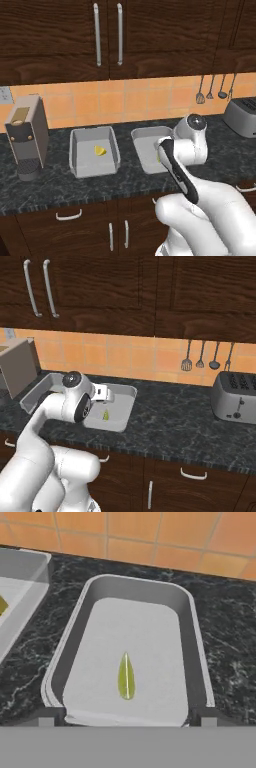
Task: Place one lemon wedge and one steak in each tupperware on the nearby counter, to pack two identical lunches.
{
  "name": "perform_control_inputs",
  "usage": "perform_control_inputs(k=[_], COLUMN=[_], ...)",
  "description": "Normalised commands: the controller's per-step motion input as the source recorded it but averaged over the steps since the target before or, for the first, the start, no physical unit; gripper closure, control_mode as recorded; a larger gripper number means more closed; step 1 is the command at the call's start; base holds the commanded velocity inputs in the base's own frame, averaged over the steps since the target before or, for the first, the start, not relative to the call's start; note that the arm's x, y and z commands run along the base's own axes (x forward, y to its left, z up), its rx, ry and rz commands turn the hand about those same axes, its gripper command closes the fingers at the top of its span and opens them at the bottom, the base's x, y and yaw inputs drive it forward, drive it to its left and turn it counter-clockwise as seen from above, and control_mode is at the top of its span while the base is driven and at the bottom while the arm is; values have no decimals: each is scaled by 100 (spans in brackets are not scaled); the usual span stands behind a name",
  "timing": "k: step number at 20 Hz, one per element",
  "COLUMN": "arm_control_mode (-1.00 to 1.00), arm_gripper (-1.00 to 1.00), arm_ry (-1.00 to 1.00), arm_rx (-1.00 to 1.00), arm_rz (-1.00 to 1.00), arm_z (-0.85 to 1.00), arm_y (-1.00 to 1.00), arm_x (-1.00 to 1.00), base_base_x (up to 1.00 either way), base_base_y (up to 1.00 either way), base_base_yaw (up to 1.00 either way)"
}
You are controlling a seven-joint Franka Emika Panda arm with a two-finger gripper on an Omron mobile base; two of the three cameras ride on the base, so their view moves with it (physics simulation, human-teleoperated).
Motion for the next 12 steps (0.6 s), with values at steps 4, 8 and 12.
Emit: perform_control_inputs(k=[4,8,12], arm_control_mode=[-100,-100,-100], arm_gripper=[-100,-100,-100], arm_ry=[0,0,0], arm_rx=[1,3,3], arm_rz=[0,-1,-1], arm_z=[84,56,53], arm_y=[0,0,0], arm_x=[-91,-100,-100], base_base_x=[0,0,0], base_base_y=[0,0,0], base_base_yaw=[0,0,0])
